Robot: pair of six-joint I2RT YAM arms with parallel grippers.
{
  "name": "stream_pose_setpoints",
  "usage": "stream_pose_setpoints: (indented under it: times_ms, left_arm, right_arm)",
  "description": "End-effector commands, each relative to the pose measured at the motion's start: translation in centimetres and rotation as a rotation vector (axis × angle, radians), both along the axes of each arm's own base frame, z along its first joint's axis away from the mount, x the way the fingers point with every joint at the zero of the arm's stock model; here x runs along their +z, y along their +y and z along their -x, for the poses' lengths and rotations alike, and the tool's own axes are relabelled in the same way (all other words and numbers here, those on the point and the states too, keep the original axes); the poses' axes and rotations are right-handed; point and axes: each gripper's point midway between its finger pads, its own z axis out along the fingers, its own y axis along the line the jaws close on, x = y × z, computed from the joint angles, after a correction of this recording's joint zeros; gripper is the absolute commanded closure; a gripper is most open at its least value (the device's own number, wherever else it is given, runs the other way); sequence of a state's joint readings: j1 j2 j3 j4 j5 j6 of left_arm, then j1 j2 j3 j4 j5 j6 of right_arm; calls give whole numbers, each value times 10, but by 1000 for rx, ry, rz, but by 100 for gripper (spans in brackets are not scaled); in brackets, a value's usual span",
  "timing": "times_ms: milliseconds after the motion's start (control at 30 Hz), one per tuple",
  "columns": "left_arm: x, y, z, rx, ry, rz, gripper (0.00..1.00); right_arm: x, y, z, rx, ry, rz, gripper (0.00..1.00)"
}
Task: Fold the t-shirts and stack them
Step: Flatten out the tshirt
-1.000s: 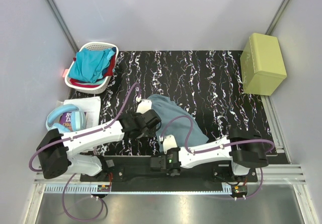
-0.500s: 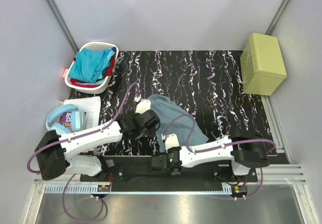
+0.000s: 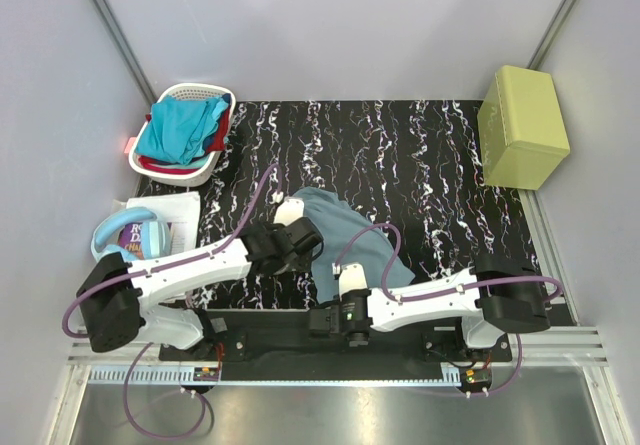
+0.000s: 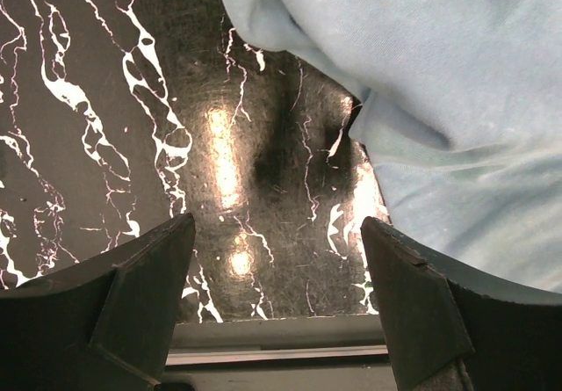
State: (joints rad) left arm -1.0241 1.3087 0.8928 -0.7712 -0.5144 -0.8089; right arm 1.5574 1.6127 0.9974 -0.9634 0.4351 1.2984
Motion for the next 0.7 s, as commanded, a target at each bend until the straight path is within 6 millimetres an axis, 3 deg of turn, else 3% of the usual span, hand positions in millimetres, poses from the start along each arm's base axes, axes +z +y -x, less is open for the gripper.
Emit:
stream_pose_setpoints:
  times_ms: [0,667]
  left_arm:
    - [15,-19,-9,-6,-36,61,18]
    - [5,-20,1,-7,-5,64,18]
  right_arm:
    - [8,-1,-9,-10,-47,-12,51]
    - [-28,-9,10,12,68,55,53]
